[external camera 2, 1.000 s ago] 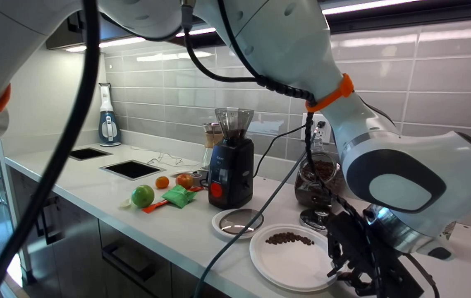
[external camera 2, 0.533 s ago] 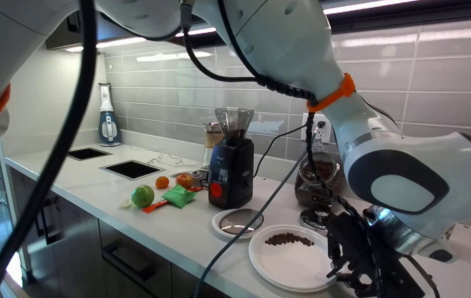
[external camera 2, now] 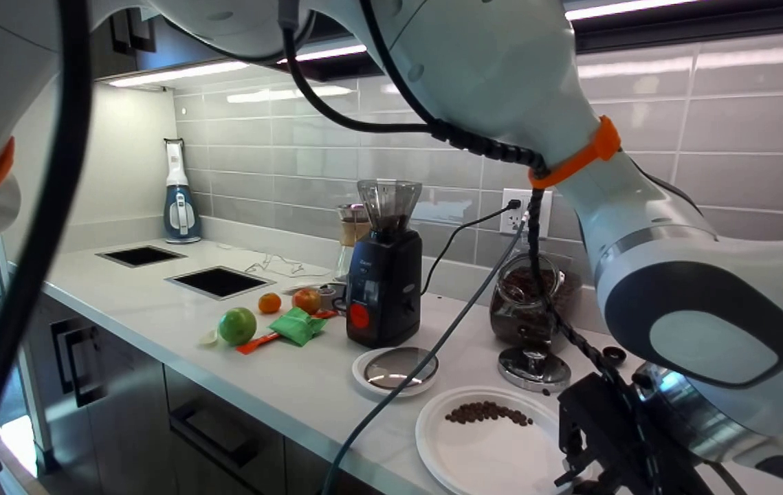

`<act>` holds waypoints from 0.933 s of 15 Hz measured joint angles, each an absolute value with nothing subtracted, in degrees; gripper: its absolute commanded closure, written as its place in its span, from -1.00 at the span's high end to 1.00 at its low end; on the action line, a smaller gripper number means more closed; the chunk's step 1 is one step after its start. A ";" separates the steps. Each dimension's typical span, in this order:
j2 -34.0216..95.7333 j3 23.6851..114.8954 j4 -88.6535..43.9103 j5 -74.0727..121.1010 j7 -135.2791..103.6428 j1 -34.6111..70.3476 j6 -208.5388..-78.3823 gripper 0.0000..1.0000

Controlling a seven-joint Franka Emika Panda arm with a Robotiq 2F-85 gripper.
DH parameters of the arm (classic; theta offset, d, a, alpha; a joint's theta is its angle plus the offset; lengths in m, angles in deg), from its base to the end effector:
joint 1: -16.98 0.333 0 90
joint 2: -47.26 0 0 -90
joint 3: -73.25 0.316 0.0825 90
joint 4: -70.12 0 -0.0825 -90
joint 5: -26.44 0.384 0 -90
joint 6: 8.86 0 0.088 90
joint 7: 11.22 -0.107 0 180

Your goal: Pour the coffee beans from the white plate into the coffeemaker.

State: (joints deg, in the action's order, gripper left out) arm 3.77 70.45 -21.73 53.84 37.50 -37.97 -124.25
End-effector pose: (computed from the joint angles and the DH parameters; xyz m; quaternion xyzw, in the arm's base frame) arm 0.3760 -0.5392 0.1639 -0.9475 0.2086 -0.0411 0.2390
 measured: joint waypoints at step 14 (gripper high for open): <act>4.60 72.47 -20.27 57.01 40.41 -42.45 -118.45 -0.96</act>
State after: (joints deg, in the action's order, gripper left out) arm 4.60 72.47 -20.27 57.01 40.41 -42.45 -118.45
